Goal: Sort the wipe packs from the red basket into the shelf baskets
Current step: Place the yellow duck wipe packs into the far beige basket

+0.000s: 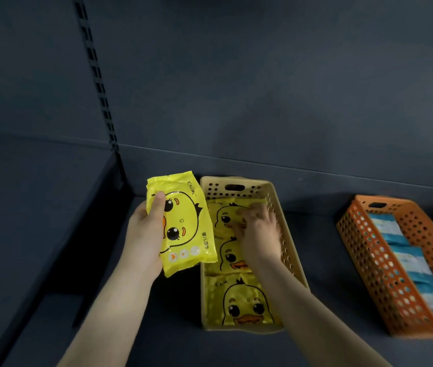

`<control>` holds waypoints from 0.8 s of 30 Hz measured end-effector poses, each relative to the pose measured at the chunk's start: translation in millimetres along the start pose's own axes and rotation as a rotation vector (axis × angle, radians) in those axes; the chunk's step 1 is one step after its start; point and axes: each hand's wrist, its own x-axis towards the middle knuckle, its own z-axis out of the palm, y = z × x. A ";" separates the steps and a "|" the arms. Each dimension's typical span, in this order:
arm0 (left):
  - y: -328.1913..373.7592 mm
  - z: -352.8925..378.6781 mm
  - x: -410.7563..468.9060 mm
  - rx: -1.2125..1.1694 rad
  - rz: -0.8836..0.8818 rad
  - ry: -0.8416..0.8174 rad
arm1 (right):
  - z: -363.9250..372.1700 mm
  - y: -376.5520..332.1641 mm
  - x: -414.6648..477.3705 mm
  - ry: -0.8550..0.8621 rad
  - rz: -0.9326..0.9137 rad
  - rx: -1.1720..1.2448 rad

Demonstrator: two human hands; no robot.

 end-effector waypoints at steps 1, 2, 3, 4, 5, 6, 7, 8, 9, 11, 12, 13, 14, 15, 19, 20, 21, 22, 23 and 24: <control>-0.5 0.4 0.0 0.000 0.005 -0.001 | 7.2 0.3 0.8 -0.083 0.024 0.086; -0.8 0.8 -0.5 0.002 0.012 -0.002 | 14.3 1.2 3.4 -0.129 0.035 0.137; -1.4 0.9 -0.4 0.003 0.017 -0.003 | 20.7 1.4 7.3 -0.153 0.029 0.132; -1.9 0.7 -0.3 0.004 0.020 -0.002 | 25.1 1.7 11.2 -0.175 0.012 0.083; -2.4 0.6 -0.5 0.005 0.021 0.002 | 28.5 2.6 14.5 -0.201 -0.002 0.037; -2.7 0.7 -1.4 0.004 0.020 0.005 | 30.2 3.5 16.1 -0.238 -0.008 0.013; -3.3 1.2 -2.4 0.000 0.016 0.008 | 31.7 4.6 16.9 -0.276 -0.014 0.000; -3.5 2.0 -4.0 -0.004 0.012 0.008 | 32.1 5.4 16.1 -0.308 -0.024 -0.014; -4.0 2.9 -5.7 -0.006 0.011 0.006 | 32.7 7.0 14.5 -0.330 -0.039 -0.037; -4.7 2.4 -7.9 -0.007 0.023 0.005 | 31.9 7.8 11.5 -0.376 -0.085 -0.119; -4.7 0.7 -8.4 -0.012 0.032 0.011 | 29.9 6.8 10.1 -0.406 -0.113 -0.158; -4.2 -1.1 -8.0 -0.016 0.041 0.019 | 26.5 5.7 7.6 -0.437 -0.140 -0.191; -3.3 -2.0 -7.6 -0.021 0.047 0.026 | 21.8 5.2 3.4 -0.467 -0.163 -0.212; -2.5 -2.4 -7.3 -0.029 0.052 0.030 | 17.0 5.3 -2.5 -0.491 -0.182 -0.223; -5.1 -0.5 -7.3 -0.037 0.049 0.022 | 5.6 5.7 -30.4 -0.417 -0.157 -0.178; -6.2 -0.4 -7.2 -0.031 0.048 0.020 | 4.7 6.0 -34.7 -0.375 -0.133 -0.150; -6.8 0.3 -7.2 -0.027 0.047 0.016 | 4.4 7.0 -36.9 -0.354 -0.117 -0.125; -6.9 1.2 -7.0 -0.024 0.045 0.013 | 5.3 9.0 -37.6 -0.360 -0.118 -0.111; -7.0 2.3 -6.5 -0.021 0.041 0.010 | 6.2 11.0 -37.9 -0.377 -0.134 -0.114; -6.8 3.9 -6.3 -0.017 0.037 0.007 | 8.1 12.7 -37.3 -0.398 -0.157 -0.128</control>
